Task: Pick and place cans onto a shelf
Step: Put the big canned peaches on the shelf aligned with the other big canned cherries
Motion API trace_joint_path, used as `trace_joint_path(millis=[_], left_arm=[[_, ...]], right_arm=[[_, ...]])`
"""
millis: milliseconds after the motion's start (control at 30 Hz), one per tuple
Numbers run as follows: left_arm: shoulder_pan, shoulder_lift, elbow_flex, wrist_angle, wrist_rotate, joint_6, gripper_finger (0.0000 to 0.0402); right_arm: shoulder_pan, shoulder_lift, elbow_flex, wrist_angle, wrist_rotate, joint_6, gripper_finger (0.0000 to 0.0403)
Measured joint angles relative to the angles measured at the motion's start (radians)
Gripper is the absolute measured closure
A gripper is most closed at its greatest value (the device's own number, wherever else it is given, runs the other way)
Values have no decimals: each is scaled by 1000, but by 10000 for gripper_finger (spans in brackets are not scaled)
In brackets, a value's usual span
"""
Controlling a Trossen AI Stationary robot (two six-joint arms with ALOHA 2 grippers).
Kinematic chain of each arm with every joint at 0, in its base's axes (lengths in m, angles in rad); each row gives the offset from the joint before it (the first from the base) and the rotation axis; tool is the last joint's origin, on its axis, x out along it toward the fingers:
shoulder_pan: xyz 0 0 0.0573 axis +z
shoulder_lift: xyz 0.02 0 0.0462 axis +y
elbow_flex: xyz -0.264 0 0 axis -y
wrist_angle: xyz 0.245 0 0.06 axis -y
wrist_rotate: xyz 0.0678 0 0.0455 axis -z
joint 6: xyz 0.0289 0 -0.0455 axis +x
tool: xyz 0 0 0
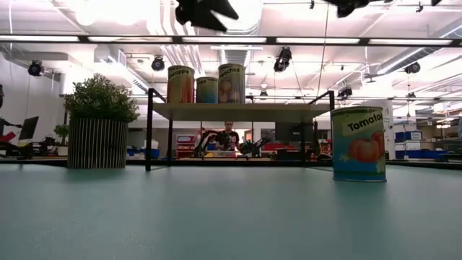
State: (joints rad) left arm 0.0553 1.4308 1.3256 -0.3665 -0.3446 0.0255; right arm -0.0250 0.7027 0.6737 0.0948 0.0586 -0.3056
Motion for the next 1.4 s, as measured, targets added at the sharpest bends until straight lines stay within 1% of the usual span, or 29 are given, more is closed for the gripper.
trace_joint_path(millis=[67,167,300,433,600,733,800,867,1000,1167,1300,1400], left_arm=[[-26,-60,-104,138,65,44,56],[-40,-159,-264,331,156,103,66],[-35,-311,-420,499,169,175,90],[-20,-447,-530,578,159,202,125],[-22,-559,-627,613,164,195,178],[-22,-606,-649,613,151,194,220],[-21,-624,-647,621,148,186,238],[-21,-634,-645,615,147,169,254],[-22,-642,-645,599,147,148,279],[-22,-637,-646,596,146,146,296],[-22,-626,-644,596,146,146,301],[-22,-616,-640,599,146,145,302]], right_arm=[[0,62,33,-32,15,18,394],[-1,153,80,-76,69,37,394],[-13,269,125,-76,127,45,394],[-54,385,177,-77,126,59,394],[-131,529,257,-74,126,70,394],[-189,646,327,-70,120,64,394],[-211,699,359,-70,101,55,394],[-224,745,394,-74,70,53,394],[-238,809,454,-107,64,42,394],[-245,824,504,-196,98,16,394],[-261,797,505,-232,180,-2,394],[-276,772,499,-254,188,-6,394]])
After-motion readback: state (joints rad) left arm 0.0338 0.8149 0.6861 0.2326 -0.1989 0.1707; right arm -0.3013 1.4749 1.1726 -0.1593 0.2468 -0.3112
